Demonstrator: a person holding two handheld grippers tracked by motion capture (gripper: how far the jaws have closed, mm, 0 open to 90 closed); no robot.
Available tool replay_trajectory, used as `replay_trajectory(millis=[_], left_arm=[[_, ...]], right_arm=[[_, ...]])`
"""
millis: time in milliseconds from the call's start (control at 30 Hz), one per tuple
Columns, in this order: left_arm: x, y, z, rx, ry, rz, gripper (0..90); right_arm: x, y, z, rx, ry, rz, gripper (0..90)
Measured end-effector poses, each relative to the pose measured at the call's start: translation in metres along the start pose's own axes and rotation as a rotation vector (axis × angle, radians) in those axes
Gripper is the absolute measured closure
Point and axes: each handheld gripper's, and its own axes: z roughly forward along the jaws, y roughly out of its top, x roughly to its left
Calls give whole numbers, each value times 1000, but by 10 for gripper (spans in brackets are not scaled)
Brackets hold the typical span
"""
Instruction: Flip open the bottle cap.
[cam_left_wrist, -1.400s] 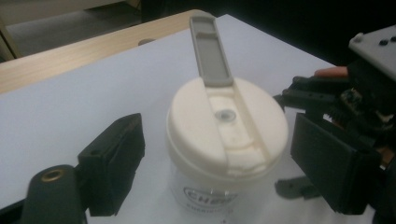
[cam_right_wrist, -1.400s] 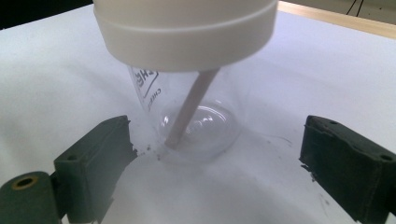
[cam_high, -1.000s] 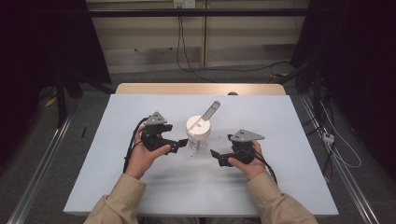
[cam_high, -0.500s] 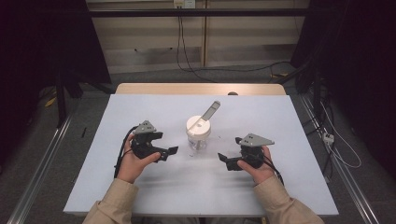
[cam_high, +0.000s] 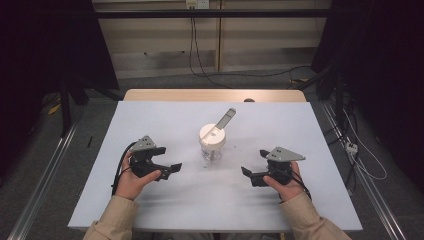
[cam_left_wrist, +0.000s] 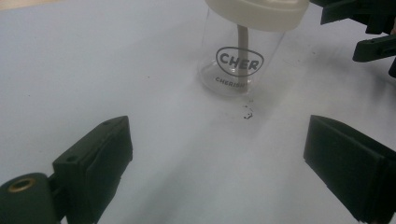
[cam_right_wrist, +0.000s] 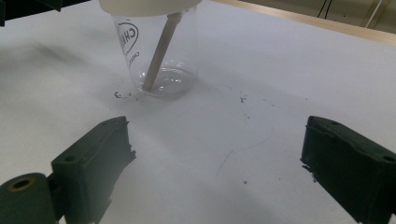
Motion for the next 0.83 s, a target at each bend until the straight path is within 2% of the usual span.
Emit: replay_trajectory(millis=[367, 833], left_arm=[[4, -15, -18, -1, 7, -2, 78], [11, -29, -38, -11, 55, -5, 69]], right_arm=[[-3, -6, -13, -6, -14, -3, 76], [-9, -14, -25, -10, -32, -3, 76]])
